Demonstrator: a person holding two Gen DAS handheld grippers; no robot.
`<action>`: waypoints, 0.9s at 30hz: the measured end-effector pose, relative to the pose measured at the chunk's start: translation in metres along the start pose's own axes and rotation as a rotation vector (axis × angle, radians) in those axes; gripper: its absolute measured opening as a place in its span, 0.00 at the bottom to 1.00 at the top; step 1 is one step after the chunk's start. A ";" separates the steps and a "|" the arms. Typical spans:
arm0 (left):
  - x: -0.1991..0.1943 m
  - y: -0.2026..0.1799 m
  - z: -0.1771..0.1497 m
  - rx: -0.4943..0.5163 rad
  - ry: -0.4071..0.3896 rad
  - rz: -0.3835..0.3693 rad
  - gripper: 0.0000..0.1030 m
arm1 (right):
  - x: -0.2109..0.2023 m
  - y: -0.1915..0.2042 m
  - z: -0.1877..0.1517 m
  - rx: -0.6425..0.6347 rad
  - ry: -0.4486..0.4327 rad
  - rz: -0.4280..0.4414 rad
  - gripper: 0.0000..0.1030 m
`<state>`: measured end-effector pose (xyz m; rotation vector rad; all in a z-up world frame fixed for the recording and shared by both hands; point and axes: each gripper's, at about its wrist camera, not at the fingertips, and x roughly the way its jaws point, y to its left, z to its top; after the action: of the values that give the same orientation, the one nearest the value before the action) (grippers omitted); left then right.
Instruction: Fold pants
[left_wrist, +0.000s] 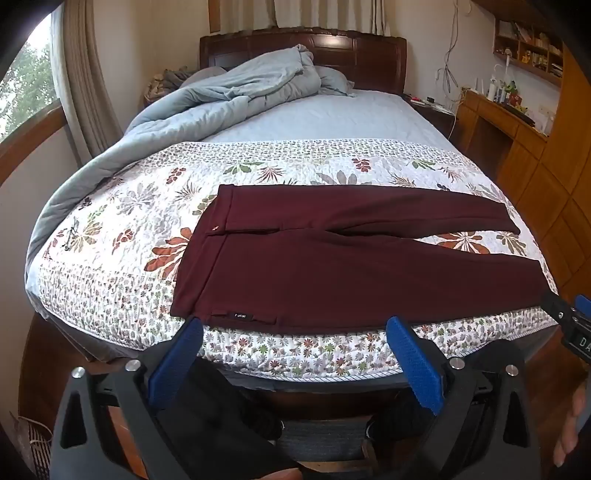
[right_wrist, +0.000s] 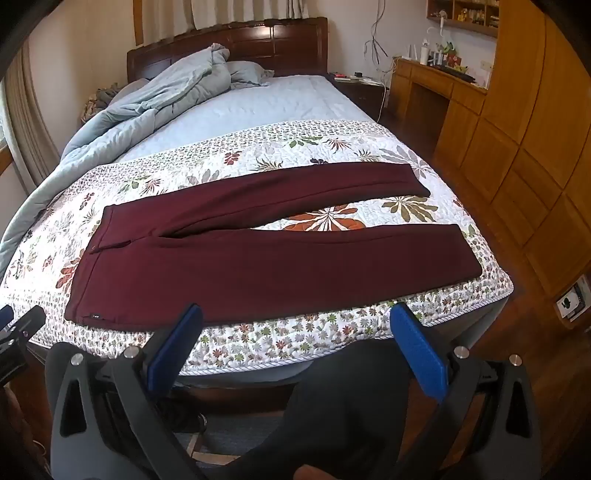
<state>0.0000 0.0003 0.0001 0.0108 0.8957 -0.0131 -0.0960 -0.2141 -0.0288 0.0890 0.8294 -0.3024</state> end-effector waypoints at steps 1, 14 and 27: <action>0.000 0.000 0.000 0.001 0.001 0.000 0.96 | 0.000 0.000 0.000 -0.006 -0.004 -0.008 0.98; 0.000 0.000 0.000 0.004 -0.001 0.004 0.96 | 0.000 -0.001 -0.001 -0.003 -0.003 -0.003 0.98; 0.000 -0.003 0.001 0.007 -0.001 0.005 0.96 | 0.001 0.002 -0.002 -0.002 -0.001 -0.003 0.98</action>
<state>0.0001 -0.0023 0.0008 0.0193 0.8943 -0.0120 -0.0962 -0.2124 -0.0308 0.0855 0.8288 -0.3043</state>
